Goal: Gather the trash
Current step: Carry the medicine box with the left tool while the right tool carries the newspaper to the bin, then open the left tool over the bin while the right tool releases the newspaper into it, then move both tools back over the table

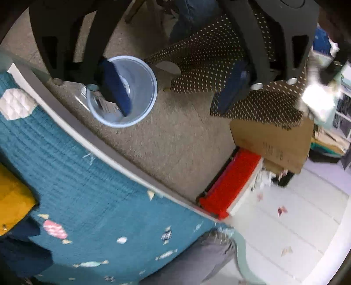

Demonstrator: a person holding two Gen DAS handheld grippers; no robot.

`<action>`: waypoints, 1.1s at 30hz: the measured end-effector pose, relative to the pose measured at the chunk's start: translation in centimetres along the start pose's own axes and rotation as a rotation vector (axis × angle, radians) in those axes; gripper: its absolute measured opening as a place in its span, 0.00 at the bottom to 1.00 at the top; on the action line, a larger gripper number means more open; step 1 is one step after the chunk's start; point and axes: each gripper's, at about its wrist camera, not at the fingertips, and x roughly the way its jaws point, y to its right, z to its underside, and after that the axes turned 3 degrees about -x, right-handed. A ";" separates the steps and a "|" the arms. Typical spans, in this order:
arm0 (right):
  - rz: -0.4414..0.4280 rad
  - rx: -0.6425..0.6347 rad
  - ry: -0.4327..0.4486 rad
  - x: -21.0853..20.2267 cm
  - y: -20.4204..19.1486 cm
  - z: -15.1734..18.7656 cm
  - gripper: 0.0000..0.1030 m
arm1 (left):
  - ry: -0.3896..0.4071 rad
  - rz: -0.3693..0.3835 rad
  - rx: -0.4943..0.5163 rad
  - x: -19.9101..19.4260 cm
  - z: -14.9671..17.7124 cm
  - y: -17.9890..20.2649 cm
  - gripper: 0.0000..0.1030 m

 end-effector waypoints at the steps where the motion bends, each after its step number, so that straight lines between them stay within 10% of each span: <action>1: 0.000 0.005 0.021 -0.9 0.1 0.0 0.89 | -0.016 0.004 0.007 0.8 -0.1 0.5 0.36; 8: 0.014 0.024 0.153 -6.9 0.0 -0.9 0.94 | -0.113 0.021 0.056 6.3 -0.9 3.3 0.41; 12: 0.032 0.018 0.181 -8.6 -0.3 -1.0 0.94 | -0.162 0.018 0.084 8.0 -1.1 3.8 0.83; 33: 0.055 -0.117 0.261 -12.6 -8.3 0.2 0.94 | 0.136 -0.087 -0.005 -5.1 -1.5 0.6 0.88</action>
